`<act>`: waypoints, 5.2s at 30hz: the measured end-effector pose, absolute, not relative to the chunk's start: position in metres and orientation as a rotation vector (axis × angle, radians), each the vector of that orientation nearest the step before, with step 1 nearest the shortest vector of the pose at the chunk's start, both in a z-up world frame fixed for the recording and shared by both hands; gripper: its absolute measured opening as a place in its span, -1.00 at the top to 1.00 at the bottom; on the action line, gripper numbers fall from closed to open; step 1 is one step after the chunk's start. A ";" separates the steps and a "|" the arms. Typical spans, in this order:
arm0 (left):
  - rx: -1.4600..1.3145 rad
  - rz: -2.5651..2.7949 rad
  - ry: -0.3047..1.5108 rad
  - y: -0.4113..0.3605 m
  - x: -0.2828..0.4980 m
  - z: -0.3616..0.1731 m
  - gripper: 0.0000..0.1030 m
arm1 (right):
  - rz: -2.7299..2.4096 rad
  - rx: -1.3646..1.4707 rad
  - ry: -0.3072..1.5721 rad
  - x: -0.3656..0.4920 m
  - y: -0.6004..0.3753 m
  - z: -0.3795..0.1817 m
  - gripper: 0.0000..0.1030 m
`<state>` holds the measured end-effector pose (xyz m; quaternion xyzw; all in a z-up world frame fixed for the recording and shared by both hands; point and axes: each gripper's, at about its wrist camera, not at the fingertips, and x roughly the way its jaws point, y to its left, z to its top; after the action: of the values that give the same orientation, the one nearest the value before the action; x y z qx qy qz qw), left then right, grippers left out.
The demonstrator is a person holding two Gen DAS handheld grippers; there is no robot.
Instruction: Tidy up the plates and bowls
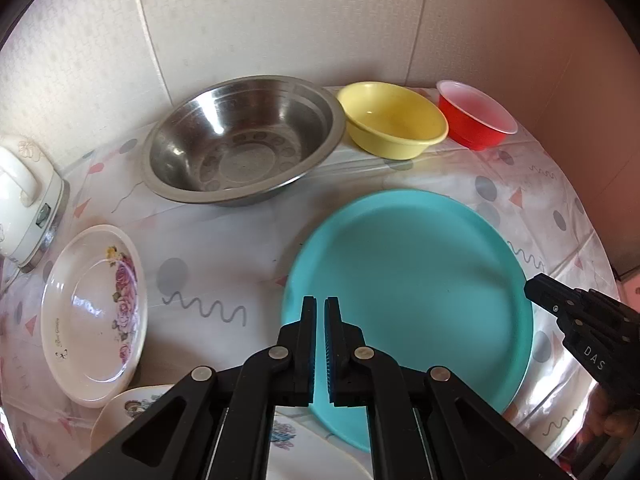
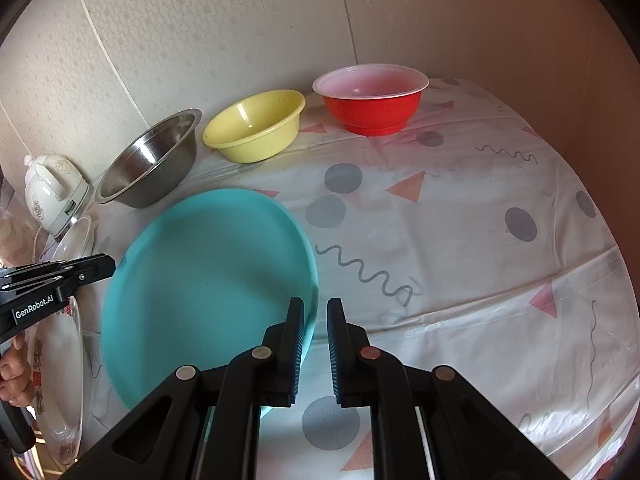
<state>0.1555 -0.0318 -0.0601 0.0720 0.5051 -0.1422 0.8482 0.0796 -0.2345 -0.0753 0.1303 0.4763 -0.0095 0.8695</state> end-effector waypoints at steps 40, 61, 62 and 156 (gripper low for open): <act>0.270 -0.358 1.085 -0.036 0.149 -0.087 0.69 | 0.083 0.231 1.054 0.080 -0.232 -0.081 0.63; 0.294 -0.419 1.087 -0.058 0.117 -0.075 0.75 | 0.095 0.250 1.088 0.057 -0.261 -0.081 0.66; 0.288 -0.415 1.091 -0.058 0.117 -0.075 0.75 | 0.092 0.259 1.085 0.057 -0.262 -0.081 0.66; -0.305 0.012 0.973 0.218 0.173 -0.073 0.69 | 0.548 0.314 1.231 0.242 0.017 -0.081 0.75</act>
<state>0.1732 0.2185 -0.0730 -0.1458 0.4658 0.0058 0.8728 0.2419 0.0173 -0.0809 0.1448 0.5677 0.2526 0.7700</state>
